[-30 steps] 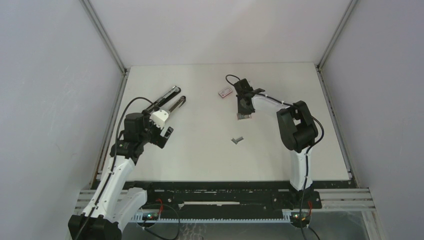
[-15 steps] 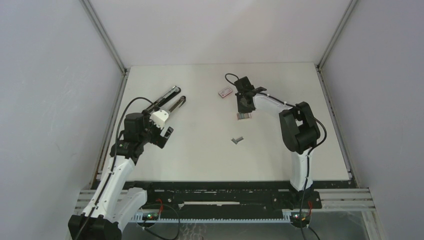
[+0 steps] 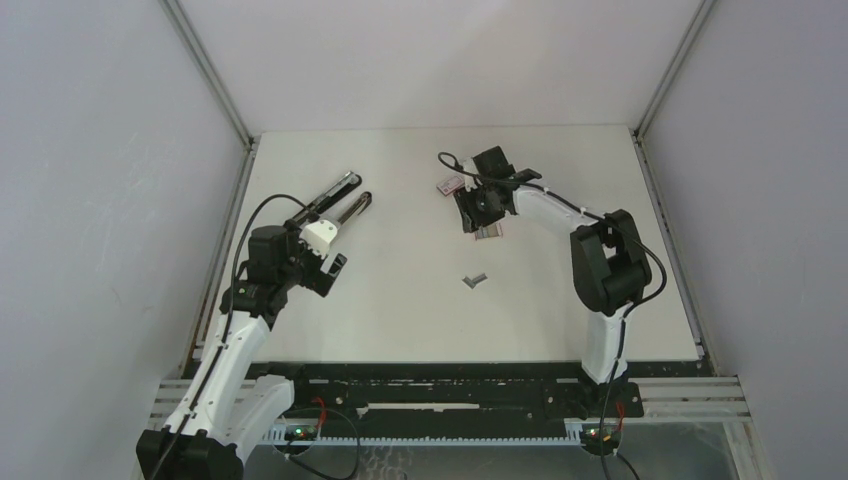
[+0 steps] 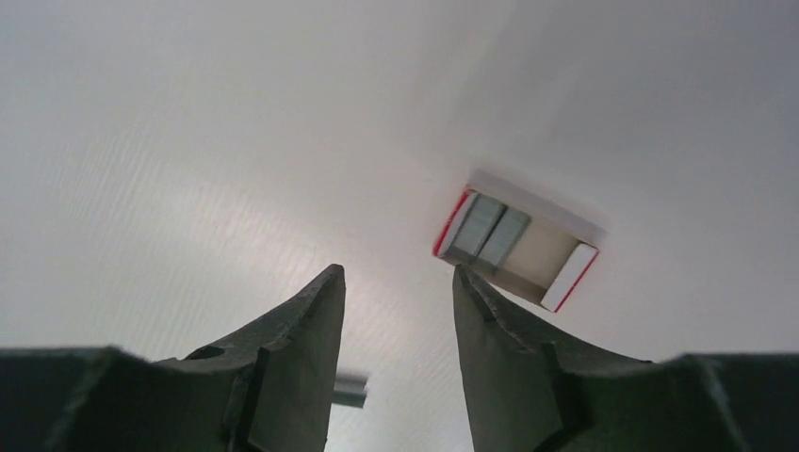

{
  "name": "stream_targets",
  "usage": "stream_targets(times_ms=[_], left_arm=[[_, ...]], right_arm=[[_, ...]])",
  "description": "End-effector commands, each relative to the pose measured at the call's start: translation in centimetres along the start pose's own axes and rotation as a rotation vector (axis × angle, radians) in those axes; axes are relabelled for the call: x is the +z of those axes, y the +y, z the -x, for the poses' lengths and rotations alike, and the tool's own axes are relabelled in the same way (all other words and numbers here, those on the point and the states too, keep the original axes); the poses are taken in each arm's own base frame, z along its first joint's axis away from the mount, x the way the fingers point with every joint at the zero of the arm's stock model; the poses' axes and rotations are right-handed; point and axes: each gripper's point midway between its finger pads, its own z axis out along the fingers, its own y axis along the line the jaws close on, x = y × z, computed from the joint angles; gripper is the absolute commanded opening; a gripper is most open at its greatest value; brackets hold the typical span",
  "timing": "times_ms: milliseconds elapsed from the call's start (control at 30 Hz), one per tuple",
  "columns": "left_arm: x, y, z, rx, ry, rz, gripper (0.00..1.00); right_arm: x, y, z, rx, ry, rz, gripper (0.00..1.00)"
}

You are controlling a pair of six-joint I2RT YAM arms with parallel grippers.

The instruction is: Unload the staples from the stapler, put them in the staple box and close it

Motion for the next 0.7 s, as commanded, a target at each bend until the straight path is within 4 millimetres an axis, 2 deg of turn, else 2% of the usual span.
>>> stream_targets(times_ms=[0,233,400,667], left_arm=[[0.3,0.2,-0.1,0.013,-0.019,0.015,1.00],[0.3,0.1,-0.1,0.013,-0.020,0.010,1.00],[0.4,0.1,-0.1,0.013,-0.019,0.008,1.00],[0.4,0.2,-0.2,0.012,-0.016,0.011,1.00]], right_arm=[[-3.8,2.4,1.7,-0.212,-0.077,0.203,0.49],[-5.4,2.1,-0.8,-0.430,-0.022,0.382,0.50],[-5.2,1.6,-3.5,-0.560,0.044,0.423,0.46],[-3.7,2.8,-6.0,-0.712,0.100,0.424,0.41]])
